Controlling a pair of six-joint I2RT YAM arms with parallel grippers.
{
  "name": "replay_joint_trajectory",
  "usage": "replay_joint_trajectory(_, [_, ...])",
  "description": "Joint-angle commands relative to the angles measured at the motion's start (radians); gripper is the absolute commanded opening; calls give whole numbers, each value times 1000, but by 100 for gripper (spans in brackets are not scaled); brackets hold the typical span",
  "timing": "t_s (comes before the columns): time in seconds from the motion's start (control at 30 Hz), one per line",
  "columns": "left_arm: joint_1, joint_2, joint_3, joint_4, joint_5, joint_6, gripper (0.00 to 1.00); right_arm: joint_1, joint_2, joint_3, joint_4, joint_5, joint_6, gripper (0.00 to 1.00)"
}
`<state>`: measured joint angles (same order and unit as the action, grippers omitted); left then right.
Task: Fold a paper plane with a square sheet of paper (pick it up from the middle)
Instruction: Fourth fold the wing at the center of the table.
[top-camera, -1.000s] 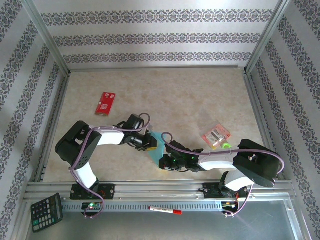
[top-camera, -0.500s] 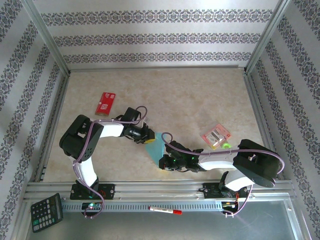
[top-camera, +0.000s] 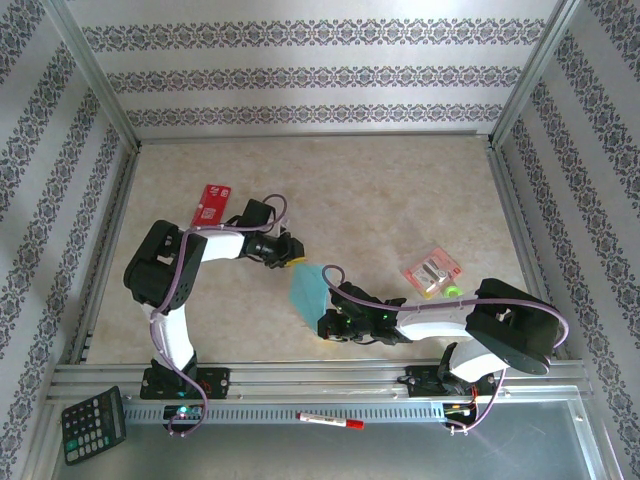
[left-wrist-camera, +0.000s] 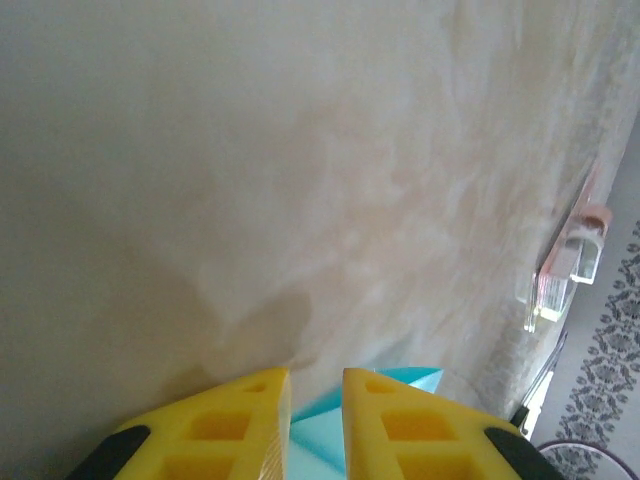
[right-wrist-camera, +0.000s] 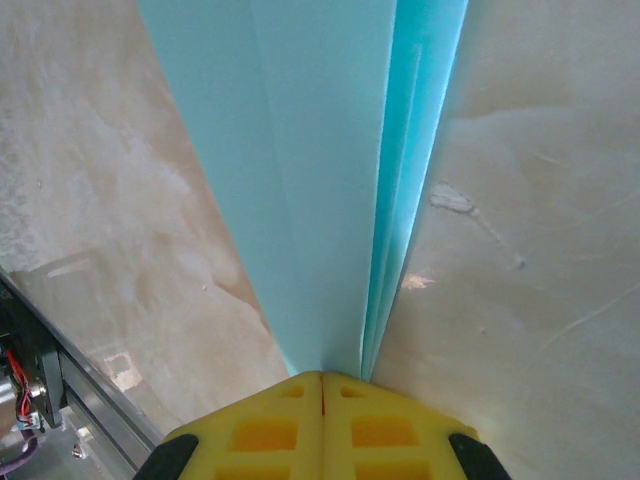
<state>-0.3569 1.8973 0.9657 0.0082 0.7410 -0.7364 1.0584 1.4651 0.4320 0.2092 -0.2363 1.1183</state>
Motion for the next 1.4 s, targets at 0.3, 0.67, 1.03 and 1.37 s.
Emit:
replay_joint_trajectory(0.3, [46, -101, -40, 66, -18, -45, 26, 32, 22, -37, -323, 31, -134, 0])
replay_joint_trajectory(0.67, [-148, -462, -315, 49, -65, -141, 24, -54, -191, 84, -316, 8, -312, 0])
replay_joint_trajectory(1.03, [-150, -260, -242, 120, -45, -105, 9, -74, -139, 136, -215, 89, -298, 10])
replay_joint_trajectory(1.37, [-148, -155, -257, 186, -38, -109, 6, -88, -60, 161, -217, 164, -342, 23])
